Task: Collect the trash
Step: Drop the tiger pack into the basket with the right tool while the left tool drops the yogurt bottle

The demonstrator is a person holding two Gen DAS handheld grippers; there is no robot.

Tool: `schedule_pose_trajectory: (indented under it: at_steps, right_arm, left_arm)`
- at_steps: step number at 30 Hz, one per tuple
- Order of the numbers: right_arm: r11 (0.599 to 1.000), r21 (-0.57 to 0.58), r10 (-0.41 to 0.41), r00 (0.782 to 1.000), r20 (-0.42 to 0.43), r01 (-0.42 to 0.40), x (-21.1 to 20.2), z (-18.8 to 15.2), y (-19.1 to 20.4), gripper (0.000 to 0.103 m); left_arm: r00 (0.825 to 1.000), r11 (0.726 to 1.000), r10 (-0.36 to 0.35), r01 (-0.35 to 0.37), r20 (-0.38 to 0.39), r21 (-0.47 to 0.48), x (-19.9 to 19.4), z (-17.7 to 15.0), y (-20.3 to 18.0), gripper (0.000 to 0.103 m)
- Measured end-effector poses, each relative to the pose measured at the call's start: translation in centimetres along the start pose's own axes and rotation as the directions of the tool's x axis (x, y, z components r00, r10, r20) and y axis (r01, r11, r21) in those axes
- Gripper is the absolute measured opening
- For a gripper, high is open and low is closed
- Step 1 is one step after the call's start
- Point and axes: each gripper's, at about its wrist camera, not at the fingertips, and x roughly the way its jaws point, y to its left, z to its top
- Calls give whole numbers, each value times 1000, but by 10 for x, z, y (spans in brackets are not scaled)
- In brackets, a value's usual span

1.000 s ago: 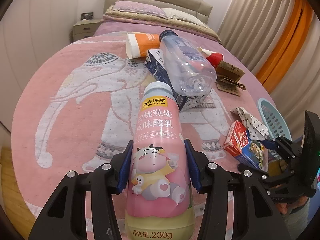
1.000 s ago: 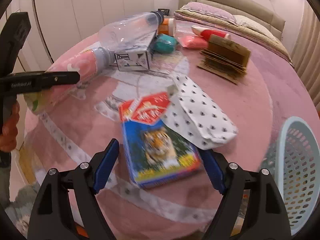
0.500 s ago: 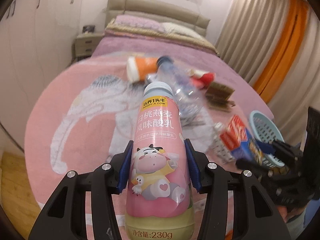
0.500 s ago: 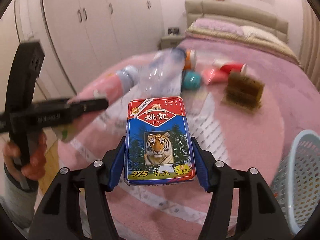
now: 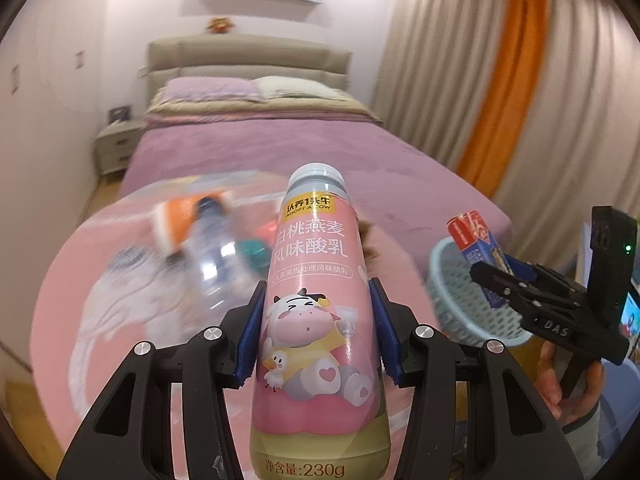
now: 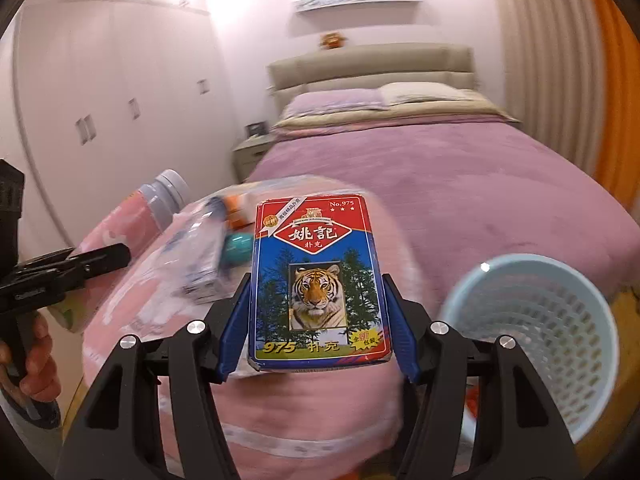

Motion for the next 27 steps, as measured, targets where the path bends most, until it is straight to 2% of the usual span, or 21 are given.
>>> schedule_pose_trajectory:
  at_steps: [5, 7, 11, 14, 21, 24, 26, 27]
  right_arm:
    - [988, 92, -129, 992, 7, 128, -11, -3, -51, 58]
    - [972, 149, -180, 984, -12, 180, -13, -7, -79, 58]
    - [932, 253, -250, 966, -66, 259, -15, -19, -126, 58]
    - [892, 321, -291, 948, -133, 319, -10, -32, -162, 58]
    - [832, 378, -335, 911, -239, 405, 4, -52, -201, 58]
    - [820, 390, -340, 904, -259, 420, 7, -62, -208, 59]
    - [811, 398, -342, 900, -269, 428, 9, -65, -212, 59]
    - [808, 406, -337, 900, -277, 427, 9, -67, -214, 59]
  left_arm:
    - [993, 993, -107, 110, -47, 51, 43, 24, -48, 47]
    - [984, 984, -160, 165, -81, 63, 65, 29, -72, 47]
    - [965, 968, -215, 231, -150, 97, 107, 33, -114, 47]
    - [952, 957, -236, 262, -194, 120, 135, 32, -140, 47]
    - [919, 938, -269, 317, -289, 136, 188, 18, -184, 47]
    - [918, 938, -268, 318, -293, 140, 198, 14, -196, 49]
    - [919, 939, -271, 318, -286, 133, 200, 14, -196, 59]
    - [919, 938, -277, 322, -281, 128, 200, 14, -195, 60]
